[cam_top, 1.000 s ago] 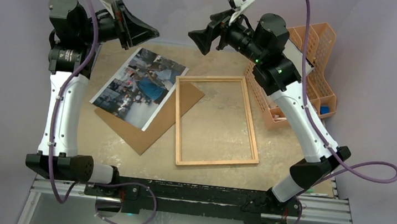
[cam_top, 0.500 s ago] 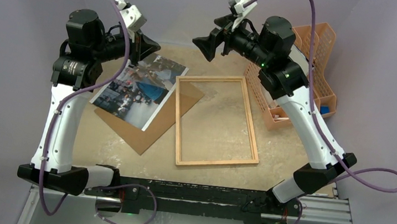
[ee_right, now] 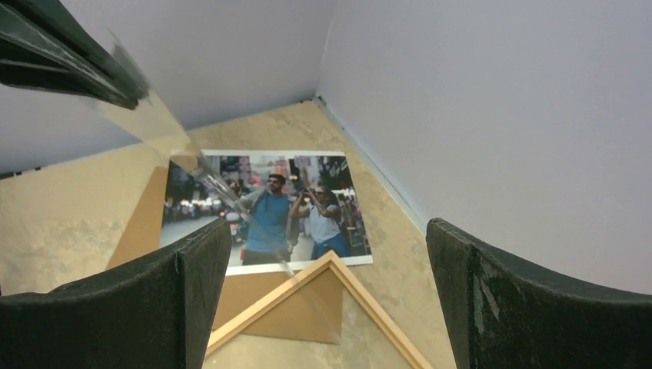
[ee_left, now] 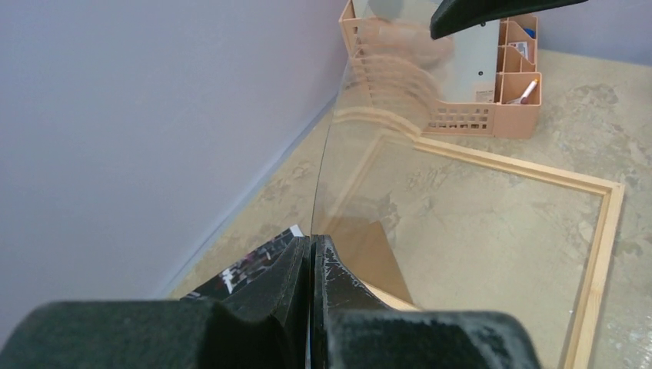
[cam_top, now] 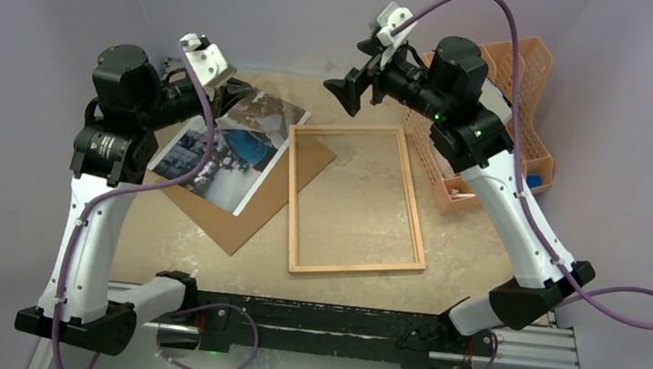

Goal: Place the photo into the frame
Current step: Pick up the photo frame item at the center of the board, then place the photo frame item in the photo frame.

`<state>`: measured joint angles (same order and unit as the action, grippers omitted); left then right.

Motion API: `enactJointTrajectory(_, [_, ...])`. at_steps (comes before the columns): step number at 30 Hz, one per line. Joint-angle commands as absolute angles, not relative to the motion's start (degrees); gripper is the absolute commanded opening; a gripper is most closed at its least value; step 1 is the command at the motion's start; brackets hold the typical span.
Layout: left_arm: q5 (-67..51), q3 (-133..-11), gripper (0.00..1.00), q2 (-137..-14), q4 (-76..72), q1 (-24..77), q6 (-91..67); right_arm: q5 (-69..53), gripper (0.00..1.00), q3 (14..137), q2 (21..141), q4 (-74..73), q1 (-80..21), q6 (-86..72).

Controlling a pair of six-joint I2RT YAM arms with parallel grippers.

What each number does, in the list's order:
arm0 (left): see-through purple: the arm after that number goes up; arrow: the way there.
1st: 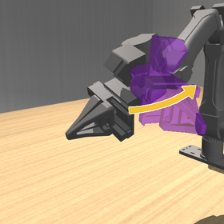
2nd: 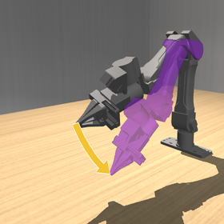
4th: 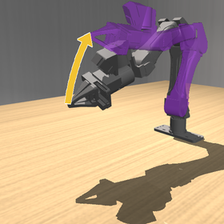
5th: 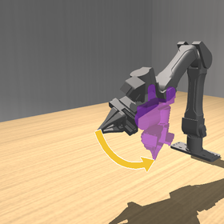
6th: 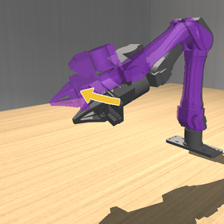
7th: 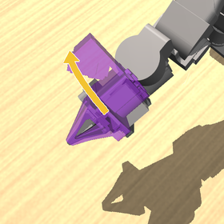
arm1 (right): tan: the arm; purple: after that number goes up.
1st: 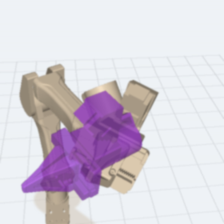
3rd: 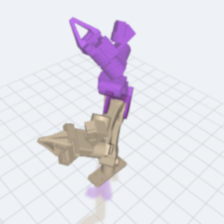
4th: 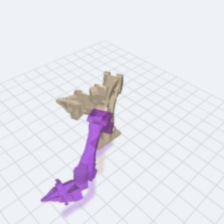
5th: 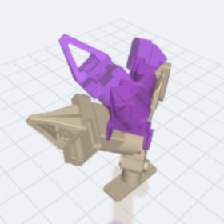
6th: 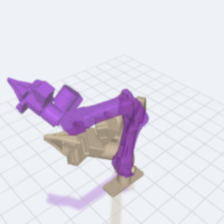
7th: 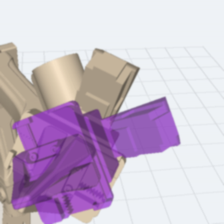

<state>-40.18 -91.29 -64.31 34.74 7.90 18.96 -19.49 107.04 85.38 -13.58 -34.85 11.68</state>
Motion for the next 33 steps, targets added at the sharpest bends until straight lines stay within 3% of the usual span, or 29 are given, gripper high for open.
enactJointTrajectory(1, [-39.1,-89.7,0.0,-61.1,26.5,8.2,21.0,-22.5,0.99,111.6,86.8,-18.7,-34.8,15.6])
enactJointTrajectory(5, [-40.0,-89.6,0.0,-61.3,23.9,8.2,18.9,-28.6,0.92,112.4,88.3,-24.4,-34.8,17.1])
enactJointTrajectory(11, [-38.4,-89.7,0.0,-62.2,23.1,8.2,18.1,-33.6,0.58,109.8,87.5,-28.0,-34.8,17.5])
enactJointTrajectory(15, [-36.1,-89.8,0.0,-62.7,22.5,8.2,18.1,-34.7,0.43,108.1,86.8,-29.0,-34.8,16.9])
enactJointTrajectory(19, [-35.0,-89.5,0.0,-63.1,21.8,8.2,18.2,-35.0,0.18,108.4,87.2,-29.9,-34.9,16.5])
enactJointTrajectory(21, [-34.7,-89.5,0.0,-63.4,21.8,8.2,18.2,-34.8,0.19,109.1,88.0,-30.4,-34.8,15.9])
enactJointTrajectory(24, [-33.9,-89.4,0.0,-63.5,21.8,8.2,18.1,-32.7,0.3,109.0,88.5,-30.5,-34.8,15.4])
enactJointTrajectory(27, [-33.4,-89.5,0.0,-63.6,21.9,8.2,18.2,-32.0,0.31,107.3,88.1,-29.8,-34.8,15.5])
enactJointTrajectory(29, [-33.3,-89.7,0.0,-63.6,22.3,8.2,18.4,-31.9,0.27,106.2,87.9,-29.7,-34.8,16.1])
enactJointTrajectory(33, [-33.1,-90.4,0.0,-63.9,23.8,8.2,19.3,-32.8,0.09,104.6,87.0,-29.9,-34.9,17.6])
